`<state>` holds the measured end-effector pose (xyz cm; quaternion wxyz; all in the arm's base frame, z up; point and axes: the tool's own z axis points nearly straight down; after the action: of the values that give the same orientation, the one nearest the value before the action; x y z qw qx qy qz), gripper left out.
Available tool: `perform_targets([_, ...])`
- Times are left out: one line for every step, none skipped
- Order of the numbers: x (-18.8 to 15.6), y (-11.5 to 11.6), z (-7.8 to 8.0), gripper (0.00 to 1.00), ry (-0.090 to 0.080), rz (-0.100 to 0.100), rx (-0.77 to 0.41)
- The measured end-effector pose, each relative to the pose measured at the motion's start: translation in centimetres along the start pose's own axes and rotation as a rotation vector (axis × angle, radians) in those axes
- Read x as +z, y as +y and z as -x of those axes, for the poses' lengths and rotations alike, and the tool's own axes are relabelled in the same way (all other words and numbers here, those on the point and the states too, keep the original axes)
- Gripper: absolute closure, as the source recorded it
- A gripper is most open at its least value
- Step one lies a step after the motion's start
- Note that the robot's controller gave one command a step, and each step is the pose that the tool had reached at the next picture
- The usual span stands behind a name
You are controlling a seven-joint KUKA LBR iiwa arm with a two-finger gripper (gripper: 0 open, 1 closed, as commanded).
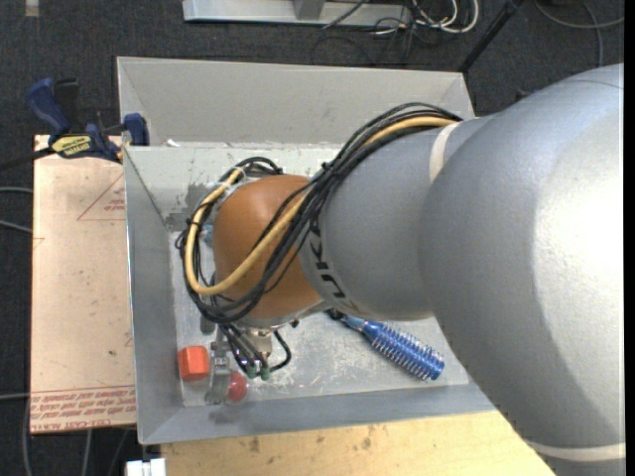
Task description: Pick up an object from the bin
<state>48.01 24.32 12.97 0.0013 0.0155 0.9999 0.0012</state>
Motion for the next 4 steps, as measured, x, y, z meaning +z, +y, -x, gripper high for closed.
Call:
perform_targets([5.9, 0.5, 0.4, 0.00, -0.008, 0.001, -0.119])
perform_targets([5.8, 0.6, 0.6, 0.00, -0.013, 0.004, -0.116])
perform_targets([6.0, 0.6, 0.5, 1.00, -0.008, 0.003, -0.117])
perform_targets([1.9, 0.7, 0.6, 1.00, -0.002, 0.001, -0.116])
